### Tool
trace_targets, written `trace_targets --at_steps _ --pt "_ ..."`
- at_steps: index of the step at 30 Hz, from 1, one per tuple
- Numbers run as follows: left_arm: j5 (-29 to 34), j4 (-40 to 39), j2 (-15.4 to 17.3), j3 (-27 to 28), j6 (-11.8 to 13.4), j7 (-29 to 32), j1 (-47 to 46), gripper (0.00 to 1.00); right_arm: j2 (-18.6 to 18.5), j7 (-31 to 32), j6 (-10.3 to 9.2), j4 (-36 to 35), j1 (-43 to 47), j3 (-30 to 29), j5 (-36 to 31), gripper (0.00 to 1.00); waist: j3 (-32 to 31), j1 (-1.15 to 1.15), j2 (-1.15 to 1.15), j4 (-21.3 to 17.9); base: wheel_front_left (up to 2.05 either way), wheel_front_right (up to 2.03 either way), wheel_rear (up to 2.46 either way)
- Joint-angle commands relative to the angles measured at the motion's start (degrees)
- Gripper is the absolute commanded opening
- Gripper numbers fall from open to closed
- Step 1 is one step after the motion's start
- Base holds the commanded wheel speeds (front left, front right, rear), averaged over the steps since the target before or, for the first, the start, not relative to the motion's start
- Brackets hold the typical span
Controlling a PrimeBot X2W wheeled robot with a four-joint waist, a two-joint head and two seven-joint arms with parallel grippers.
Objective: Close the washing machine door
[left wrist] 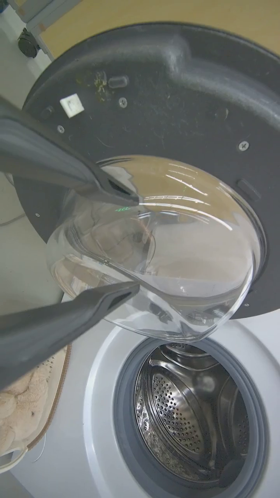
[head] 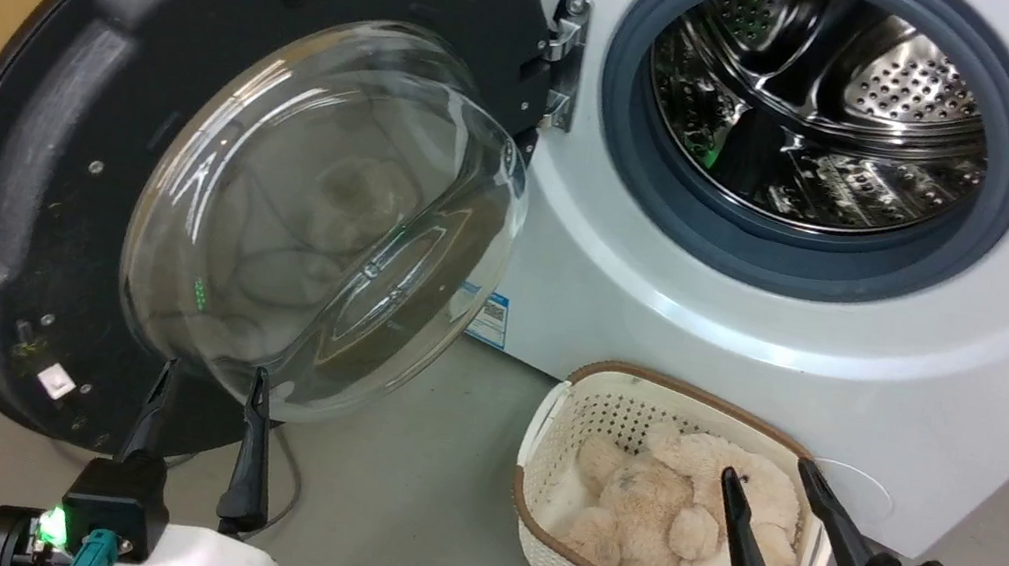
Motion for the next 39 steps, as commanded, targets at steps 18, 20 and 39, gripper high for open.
trace_targets --at_steps 18,20,39 --pt "-0.9 -2.2 0.0 -0.1 2.7 -2.5 1.9 1.0 -1.8 -2.6 0.04 2.5 -3.7 4.2 3.7 1.0 0.6 0.0 0.0 4.7 0.0 0.0 0.0" --pt "-1.0 -2.3 0.0 -0.2 2.9 -2.8 1.9 1.0 -1.9 -2.8 0.04 2.6 -3.8 4.4 4.0 1.0 0.6 0.0 0.0 5.2 0.0 0.0 0.0" --pt "-1.8 -2.7 0.0 -0.7 4.5 -5.1 1.9 1.0 -2.6 -5.1 0.04 3.4 -3.7 5.9 6.1 1.0 0.6 0.0 0.0 9.8 0.0 0.0 0.0"
